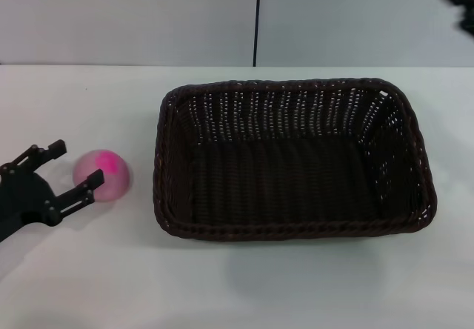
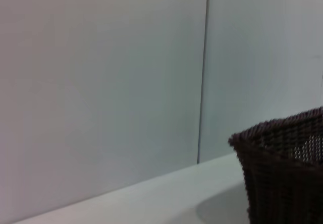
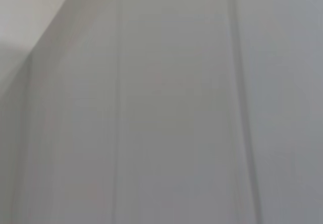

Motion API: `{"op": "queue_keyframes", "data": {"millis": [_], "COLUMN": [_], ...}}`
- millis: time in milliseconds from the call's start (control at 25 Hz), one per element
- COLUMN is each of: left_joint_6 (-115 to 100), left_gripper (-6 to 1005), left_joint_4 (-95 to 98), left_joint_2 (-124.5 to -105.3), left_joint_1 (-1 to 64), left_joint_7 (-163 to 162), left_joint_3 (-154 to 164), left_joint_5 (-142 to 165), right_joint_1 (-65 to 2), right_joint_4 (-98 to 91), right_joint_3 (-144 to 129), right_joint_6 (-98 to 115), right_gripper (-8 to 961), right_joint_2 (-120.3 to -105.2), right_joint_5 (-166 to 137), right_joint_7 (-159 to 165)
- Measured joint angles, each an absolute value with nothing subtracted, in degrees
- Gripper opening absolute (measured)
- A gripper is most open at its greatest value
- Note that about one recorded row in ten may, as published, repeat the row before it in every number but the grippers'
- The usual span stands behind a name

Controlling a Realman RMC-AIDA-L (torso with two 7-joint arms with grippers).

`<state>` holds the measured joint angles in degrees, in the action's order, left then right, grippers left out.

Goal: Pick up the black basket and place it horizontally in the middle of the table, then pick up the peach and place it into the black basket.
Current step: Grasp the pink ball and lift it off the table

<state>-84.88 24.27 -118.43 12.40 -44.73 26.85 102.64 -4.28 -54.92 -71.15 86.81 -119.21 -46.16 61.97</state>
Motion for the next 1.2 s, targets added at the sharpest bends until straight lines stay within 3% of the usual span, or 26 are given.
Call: {"op": "queue_keyframes", "data": {"millis": [320, 920, 1120, 1200], "left_joint_6": [-79.3, -78.3, -81.6, -83.2], "left_gripper": [736, 728, 397, 366], "left_joint_4": [22.4, 23.5, 23.6, 23.9], "left_joint_2": [-118.44, -118.05, -118.19, -118.14], "left_joint_1": [14.2, 13.7, 13.3, 13.3], "left_joint_7": [-42.9, -43.4, -43.0, -43.1], "left_joint_3": [28.5, 33.3, 28.7, 26.8], "left_joint_5": [102.8, 102.7, 100.1, 99.9], "right_joint_1": [-7.9, -11.3, -12.7, -12.9], "right_joint_4": [-33.1, -18.5, -12.3, -11.4], "right_joint_3": [-69.7, -57.9, -52.4, -51.7], "right_joint_6": [94.4, 95.6, 95.9, 95.9], "right_gripper": [826, 827, 827, 826], "right_joint_2": [-119.05, -119.09, -119.25, -119.25], "right_joint_5": [-30.0, -27.9, -27.8, -27.8], "right_joint_7": [52.0, 49.1, 46.5, 46.5]}}
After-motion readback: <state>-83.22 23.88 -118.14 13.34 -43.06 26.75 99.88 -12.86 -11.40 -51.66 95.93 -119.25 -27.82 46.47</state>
